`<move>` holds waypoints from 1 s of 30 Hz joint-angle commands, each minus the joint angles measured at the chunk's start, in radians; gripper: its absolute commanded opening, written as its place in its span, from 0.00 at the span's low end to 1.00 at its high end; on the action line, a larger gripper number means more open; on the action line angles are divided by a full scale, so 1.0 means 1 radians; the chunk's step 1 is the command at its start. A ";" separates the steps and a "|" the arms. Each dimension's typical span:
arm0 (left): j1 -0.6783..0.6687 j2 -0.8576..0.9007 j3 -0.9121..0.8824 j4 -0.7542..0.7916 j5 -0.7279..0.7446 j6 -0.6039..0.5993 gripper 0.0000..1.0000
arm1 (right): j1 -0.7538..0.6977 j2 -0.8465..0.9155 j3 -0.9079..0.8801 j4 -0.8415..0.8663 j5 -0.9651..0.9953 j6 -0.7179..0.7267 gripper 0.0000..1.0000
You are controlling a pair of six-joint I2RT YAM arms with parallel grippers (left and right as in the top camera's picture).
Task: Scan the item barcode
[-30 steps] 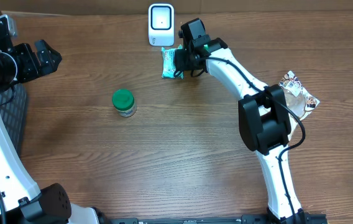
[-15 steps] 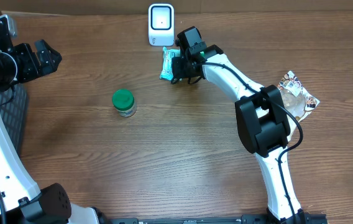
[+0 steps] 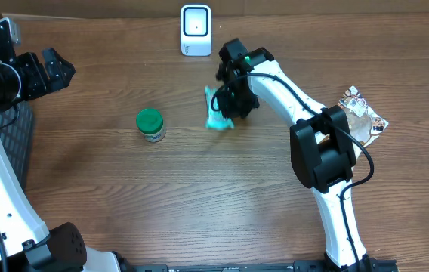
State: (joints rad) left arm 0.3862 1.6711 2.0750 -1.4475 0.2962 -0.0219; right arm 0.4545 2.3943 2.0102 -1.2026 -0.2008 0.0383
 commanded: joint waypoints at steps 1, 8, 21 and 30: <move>-0.003 -0.007 0.014 0.001 0.008 0.019 1.00 | 0.013 -0.029 0.023 -0.077 -0.040 -0.154 0.10; -0.003 -0.007 0.014 0.001 0.008 0.019 1.00 | 0.023 -0.062 0.096 -0.150 -0.036 -0.159 0.47; -0.003 -0.007 0.014 0.001 0.008 0.019 1.00 | 0.230 -0.061 0.084 -0.014 0.495 0.119 0.64; -0.003 -0.007 0.014 0.001 0.008 0.019 1.00 | 0.270 -0.031 0.084 -0.016 0.605 0.201 0.56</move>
State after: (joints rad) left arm 0.3859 1.6711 2.0750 -1.4475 0.2962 -0.0219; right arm 0.7254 2.3722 2.0758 -1.2182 0.3401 0.1974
